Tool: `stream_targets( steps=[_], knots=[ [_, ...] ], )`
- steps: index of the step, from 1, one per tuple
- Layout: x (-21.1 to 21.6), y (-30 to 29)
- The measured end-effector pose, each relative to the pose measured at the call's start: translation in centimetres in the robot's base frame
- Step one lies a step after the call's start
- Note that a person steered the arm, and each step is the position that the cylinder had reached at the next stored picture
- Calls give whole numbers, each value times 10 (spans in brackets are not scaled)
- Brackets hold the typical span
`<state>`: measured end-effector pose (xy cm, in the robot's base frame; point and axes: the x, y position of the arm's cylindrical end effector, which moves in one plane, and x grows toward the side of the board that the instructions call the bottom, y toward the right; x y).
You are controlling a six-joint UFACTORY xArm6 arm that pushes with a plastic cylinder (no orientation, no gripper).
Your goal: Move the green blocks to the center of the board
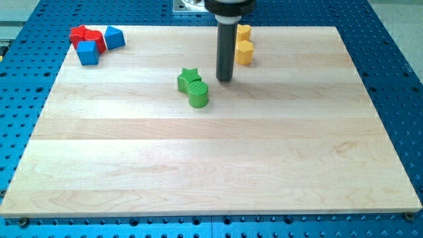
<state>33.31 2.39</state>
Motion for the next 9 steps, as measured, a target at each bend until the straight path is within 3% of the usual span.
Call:
stream_targets(
  steps=[1,3,5,8,9],
  knots=[
    [-7,-46],
    [33,-36],
    [7,-71],
    [53,-30],
    [38,-23]
  ],
)
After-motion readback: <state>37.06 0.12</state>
